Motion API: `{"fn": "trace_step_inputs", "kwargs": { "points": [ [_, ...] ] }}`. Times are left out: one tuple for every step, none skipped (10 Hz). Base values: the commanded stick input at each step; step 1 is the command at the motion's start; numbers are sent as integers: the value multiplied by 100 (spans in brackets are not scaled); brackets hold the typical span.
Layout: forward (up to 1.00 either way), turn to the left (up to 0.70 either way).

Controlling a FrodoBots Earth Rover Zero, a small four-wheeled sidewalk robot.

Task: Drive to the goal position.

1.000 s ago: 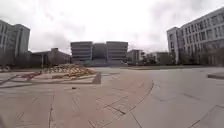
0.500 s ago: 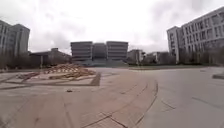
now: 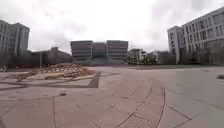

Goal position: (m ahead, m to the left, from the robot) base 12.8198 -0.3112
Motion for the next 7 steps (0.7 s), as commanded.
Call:
{"fn": "trace_step_inputs", "kwargs": {
  "points": [
    [70,2],
    [70,2],
    [70,2],
    [70,2],
    [70,2],
    [70,2],
    [70,2]
  ]
}}
